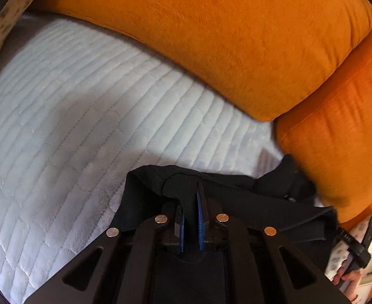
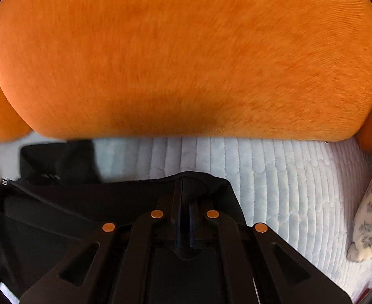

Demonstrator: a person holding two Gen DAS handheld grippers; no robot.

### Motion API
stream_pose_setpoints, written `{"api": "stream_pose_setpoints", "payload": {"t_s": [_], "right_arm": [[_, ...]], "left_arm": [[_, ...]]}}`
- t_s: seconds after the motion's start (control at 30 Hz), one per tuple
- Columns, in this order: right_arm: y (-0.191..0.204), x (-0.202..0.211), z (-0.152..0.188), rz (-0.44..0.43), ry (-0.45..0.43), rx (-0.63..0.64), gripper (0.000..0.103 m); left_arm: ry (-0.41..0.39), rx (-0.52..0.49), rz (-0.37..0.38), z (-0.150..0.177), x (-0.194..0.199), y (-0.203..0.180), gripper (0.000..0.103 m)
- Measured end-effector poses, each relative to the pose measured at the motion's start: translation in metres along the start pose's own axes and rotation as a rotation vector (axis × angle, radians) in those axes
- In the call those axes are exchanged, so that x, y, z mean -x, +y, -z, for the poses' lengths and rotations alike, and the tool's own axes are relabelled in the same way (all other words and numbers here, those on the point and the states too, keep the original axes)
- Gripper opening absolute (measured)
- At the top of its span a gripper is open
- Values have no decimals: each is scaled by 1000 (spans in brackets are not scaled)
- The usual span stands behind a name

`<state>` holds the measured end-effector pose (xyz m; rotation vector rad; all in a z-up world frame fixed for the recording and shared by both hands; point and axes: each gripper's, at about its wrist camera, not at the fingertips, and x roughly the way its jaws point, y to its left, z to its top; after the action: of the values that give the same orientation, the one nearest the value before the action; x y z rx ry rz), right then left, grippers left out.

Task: Fold large clothes
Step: 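Lay the hem down near the collar and open both tools, then withdraw both open tools from the half-folded jacket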

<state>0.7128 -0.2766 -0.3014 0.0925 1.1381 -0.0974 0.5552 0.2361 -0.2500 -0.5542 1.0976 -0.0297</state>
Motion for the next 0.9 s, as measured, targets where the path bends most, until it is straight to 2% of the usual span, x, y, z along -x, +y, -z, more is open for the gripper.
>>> {"api": "stream_pose_setpoints", "payload": {"t_s": [0.1,0.17,0.23,0.27,0.3,0.33,0.4,0.47,0.57,0.6,0.67,0.7,0.73,0.83,0.9], "right_arm": [[1,-11,4,10,8,-8,4],[8,-17,4,30,24,34,5],[13,-18,3,41,37,74,7],[11,-15,2,30,38,72,8],[7,-13,1,7,45,53,11],[2,-10,-1,-21,60,30,13],[-16,-2,-6,-110,95,-13,18],[-30,10,-10,-185,81,-48,18],[-46,31,-14,-275,43,-101,21],[-48,34,-14,-290,45,-104,26],[-51,36,-16,-328,50,-108,75],[-53,39,-17,-301,41,-114,96],[-59,42,-17,-261,16,-132,99],[-75,51,-18,-295,-9,-250,98],[-81,63,-16,-260,-69,-241,98]], "left_arm": [[12,3,-17,2,-8,1,13],[27,-4,-24,1,-11,1,17],[32,-19,-20,0,-8,1,22],[28,-23,-18,0,-3,1,29],[7,-21,-17,-2,8,2,37],[-9,-13,-10,-2,16,4,39],[-79,13,-35,-6,42,10,58],[-159,-5,-58,-10,70,14,61],[-213,-60,-81,-13,96,15,61],[-223,-72,-91,-13,102,15,62],[-225,-97,-88,-9,107,13,65],[-212,-110,-80,-4,108,10,65],[-193,-125,-72,1,106,6,65],[-160,-211,-46,19,101,-13,65],[-132,-289,-35,33,93,-32,65]]}}
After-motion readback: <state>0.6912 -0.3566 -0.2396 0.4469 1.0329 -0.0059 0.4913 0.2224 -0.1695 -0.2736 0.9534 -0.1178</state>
